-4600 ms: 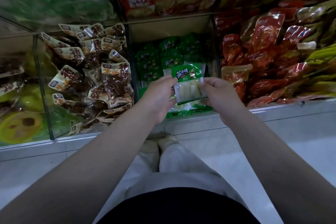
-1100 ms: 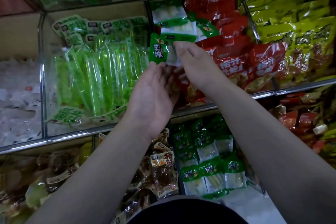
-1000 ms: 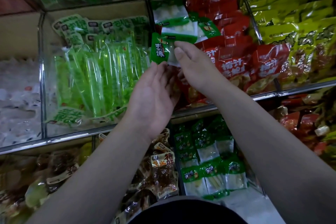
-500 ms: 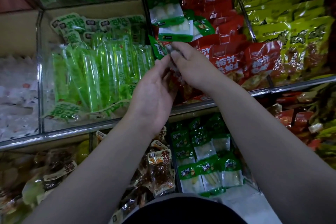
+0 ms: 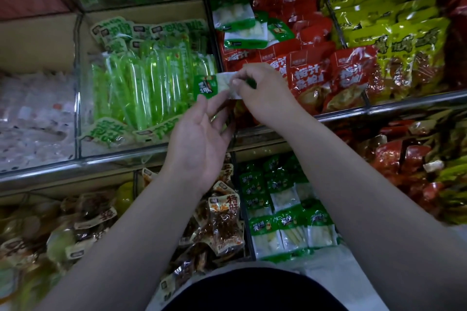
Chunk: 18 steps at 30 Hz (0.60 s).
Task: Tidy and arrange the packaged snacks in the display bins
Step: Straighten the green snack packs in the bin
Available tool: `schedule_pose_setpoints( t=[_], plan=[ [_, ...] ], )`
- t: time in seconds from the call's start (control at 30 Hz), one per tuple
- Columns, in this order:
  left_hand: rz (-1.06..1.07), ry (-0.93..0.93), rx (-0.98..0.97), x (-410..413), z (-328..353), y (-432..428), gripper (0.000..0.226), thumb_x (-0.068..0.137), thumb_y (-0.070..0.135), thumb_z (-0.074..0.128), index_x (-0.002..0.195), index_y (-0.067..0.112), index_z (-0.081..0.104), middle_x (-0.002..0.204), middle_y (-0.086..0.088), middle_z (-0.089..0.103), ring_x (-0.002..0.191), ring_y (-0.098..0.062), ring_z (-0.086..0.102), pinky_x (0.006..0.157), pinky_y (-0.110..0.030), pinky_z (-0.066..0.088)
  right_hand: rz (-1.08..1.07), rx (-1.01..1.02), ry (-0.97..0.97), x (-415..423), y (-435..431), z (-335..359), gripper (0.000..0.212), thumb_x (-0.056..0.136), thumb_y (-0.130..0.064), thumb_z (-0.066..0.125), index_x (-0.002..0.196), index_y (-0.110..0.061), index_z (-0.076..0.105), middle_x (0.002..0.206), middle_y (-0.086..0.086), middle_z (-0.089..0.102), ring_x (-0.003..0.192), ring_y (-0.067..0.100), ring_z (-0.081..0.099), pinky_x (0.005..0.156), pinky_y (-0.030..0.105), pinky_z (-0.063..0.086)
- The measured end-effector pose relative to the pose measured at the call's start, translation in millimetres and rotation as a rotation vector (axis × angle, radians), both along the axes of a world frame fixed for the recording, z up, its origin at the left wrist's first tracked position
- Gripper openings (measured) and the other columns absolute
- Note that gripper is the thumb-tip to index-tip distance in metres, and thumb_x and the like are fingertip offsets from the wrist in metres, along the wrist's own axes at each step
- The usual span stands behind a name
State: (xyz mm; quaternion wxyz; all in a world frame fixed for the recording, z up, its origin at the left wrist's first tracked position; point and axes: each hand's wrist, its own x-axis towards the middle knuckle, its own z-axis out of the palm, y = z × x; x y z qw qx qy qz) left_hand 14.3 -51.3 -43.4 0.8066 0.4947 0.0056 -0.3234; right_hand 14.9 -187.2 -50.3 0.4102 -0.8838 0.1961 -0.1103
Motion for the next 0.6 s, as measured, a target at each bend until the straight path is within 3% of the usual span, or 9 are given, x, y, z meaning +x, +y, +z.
schedule_pose_setpoints(
  t=[0.13, 0.23, 0.3, 0.37, 0.43, 0.6],
  plan=[
    [-0.031, 0.004, 0.000, -10.3, -3.0, 10.9, 0.052, 0.104, 0.036, 0.025, 0.131, 0.003, 0.055, 0.138, -0.008, 0.056, 0.134, -0.017, 0.046, 0.116, -0.040, 0.030, 0.020, 0.125, 0.016, -10.3, 8.4, 6.5, 0.033, 0.101, -0.028, 0.047, 0.131, -0.017, 0.053, 0.127, -0.003, 0.055, 0.120, 0.011, 0.047, 0.092, 0.019, 0.032],
    [-0.031, 0.010, 0.000, -15.0, -5.0, 17.8, 0.054, 0.104, 0.039, 0.025, 0.127, 0.003, 0.058, 0.133, -0.006, 0.061, 0.129, -0.018, 0.051, 0.113, -0.040, 0.034, -0.008, 0.207, -0.023, -17.4, 16.2, 4.2, 0.031, 0.101, -0.027, 0.048, 0.129, -0.017, 0.056, 0.118, -0.008, 0.053, 0.108, 0.004, 0.045, 0.079, 0.009, 0.034],
    [-0.036, 0.012, 0.015, -19.1, -6.0, 21.0, 0.056, 0.103, 0.042, 0.025, 0.127, 0.003, 0.059, 0.130, -0.006, 0.063, 0.127, -0.018, 0.053, 0.111, -0.037, 0.036, -0.082, 0.267, -0.090, -22.7, 20.5, 0.2, 0.033, 0.098, -0.020, 0.053, 0.131, -0.018, 0.054, 0.126, -0.008, 0.055, 0.113, 0.003, 0.046, 0.088, 0.010, 0.035],
    [-0.045, 0.008, 0.033, -25.0, -8.0, 23.5, 0.057, 0.103, 0.044, 0.024, 0.126, 0.007, 0.060, 0.124, -0.004, 0.067, 0.117, -0.013, 0.060, 0.099, -0.030, 0.045, -0.129, 0.326, -0.134, -28.7, 23.4, -3.4, 0.042, 0.094, -0.009, 0.055, 0.135, -0.018, 0.051, 0.134, -0.006, 0.054, 0.122, 0.005, 0.046, 0.100, 0.018, 0.035],
    [-0.033, 0.006, 0.052, -29.9, -10.7, 25.8, 0.053, 0.103, 0.045, 0.024, 0.127, 0.012, 0.059, 0.122, -0.002, 0.067, 0.109, -0.011, 0.064, 0.090, -0.027, 0.048, -0.146, 0.412, -0.155, -35.5, 25.0, -5.4, 0.049, 0.089, 0.000, 0.054, 0.134, -0.019, 0.050, 0.133, -0.004, 0.055, 0.123, 0.006, 0.048, 0.100, 0.021, 0.038],
    [0.045, 0.032, 0.050, -31.6, -14.8, 31.7, 0.051, 0.102, 0.042, 0.032, 0.146, 0.018, 0.038, 0.149, -0.011, 0.041, 0.123, -0.019, 0.052, 0.104, -0.033, 0.043, -0.207, 0.614, -0.235, -53.6, 21.0, -3.4, 0.046, 0.086, 0.010, 0.046, 0.115, -0.024, 0.057, 0.111, -0.006, 0.061, 0.102, 0.004, 0.057, 0.078, 0.019, 0.052]
  ],
)
